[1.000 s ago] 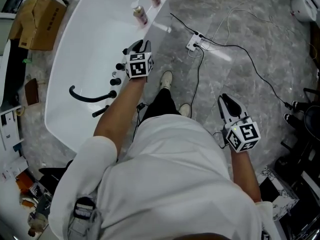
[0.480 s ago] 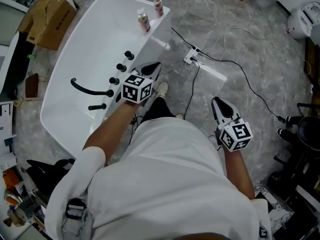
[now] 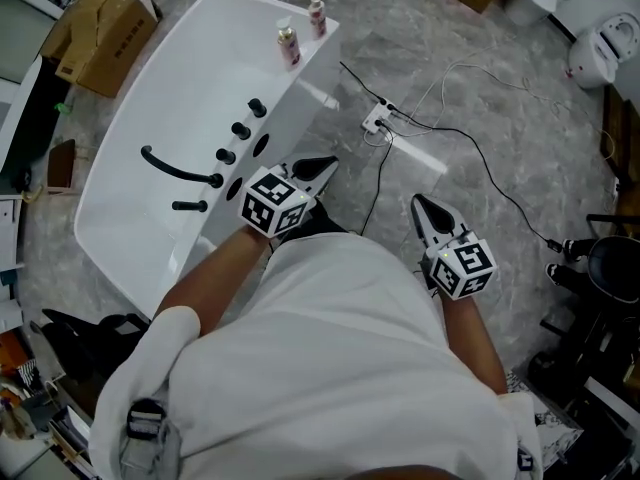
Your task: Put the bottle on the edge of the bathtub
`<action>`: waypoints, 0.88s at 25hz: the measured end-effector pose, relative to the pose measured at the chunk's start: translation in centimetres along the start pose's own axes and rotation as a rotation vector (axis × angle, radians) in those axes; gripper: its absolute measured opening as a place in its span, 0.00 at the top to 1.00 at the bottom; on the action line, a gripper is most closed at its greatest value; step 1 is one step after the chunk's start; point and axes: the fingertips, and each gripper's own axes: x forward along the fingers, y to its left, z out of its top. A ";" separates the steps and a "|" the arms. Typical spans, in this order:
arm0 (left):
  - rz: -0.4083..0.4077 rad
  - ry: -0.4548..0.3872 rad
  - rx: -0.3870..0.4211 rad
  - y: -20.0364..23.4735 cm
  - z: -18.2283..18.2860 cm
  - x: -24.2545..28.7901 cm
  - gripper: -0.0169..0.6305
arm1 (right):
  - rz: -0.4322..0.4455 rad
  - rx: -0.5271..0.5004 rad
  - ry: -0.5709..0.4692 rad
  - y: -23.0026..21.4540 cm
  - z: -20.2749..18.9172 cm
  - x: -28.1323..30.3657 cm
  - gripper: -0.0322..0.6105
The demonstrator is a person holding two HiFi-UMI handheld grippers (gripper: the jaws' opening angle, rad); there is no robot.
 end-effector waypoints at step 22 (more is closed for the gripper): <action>-0.023 0.009 -0.008 -2.7 -1.8 -0.9 0.95 | 0.012 -0.050 0.003 1.4 -0.7 -1.0 0.94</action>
